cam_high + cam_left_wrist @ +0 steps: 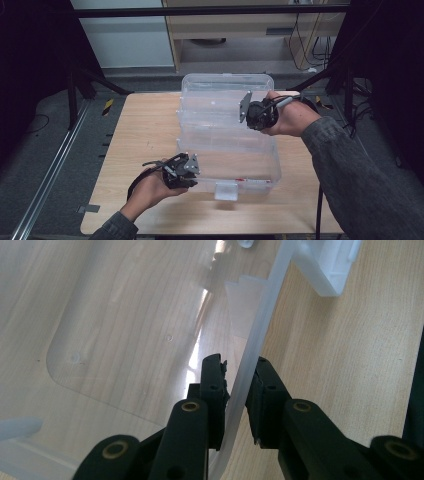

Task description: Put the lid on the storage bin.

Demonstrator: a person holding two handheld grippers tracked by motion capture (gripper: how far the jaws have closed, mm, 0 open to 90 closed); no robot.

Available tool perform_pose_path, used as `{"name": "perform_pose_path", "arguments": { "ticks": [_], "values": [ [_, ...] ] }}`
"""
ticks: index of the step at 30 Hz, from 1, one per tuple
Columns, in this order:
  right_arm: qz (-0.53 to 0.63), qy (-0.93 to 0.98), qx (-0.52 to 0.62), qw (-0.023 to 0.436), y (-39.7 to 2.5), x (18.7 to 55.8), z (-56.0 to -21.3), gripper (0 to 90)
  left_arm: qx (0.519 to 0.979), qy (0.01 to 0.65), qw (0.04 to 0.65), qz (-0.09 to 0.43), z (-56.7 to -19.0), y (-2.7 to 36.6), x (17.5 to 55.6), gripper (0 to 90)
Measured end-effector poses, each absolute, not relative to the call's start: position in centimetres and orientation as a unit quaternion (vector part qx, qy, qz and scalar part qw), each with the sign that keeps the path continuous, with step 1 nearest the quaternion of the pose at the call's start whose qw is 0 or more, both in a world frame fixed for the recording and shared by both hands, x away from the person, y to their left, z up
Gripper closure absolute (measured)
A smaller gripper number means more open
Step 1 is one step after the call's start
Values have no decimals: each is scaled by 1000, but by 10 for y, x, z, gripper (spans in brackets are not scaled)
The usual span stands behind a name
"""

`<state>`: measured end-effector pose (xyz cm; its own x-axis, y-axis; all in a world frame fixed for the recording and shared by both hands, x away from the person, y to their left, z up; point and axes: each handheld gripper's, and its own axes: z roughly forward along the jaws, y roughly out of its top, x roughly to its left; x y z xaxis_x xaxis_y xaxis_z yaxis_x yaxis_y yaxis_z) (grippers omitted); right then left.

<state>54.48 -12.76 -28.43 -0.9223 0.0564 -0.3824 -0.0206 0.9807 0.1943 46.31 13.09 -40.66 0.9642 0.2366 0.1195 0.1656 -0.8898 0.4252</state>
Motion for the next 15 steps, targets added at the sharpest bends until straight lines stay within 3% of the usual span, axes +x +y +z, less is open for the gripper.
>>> {"name": "perform_pose_path", "arguments": {
  "ticks": [15],
  "values": [
    [92,972,-15,216,-125,510,-289,864,965,126,217,77,-409,132,460,774]
  ]
}}
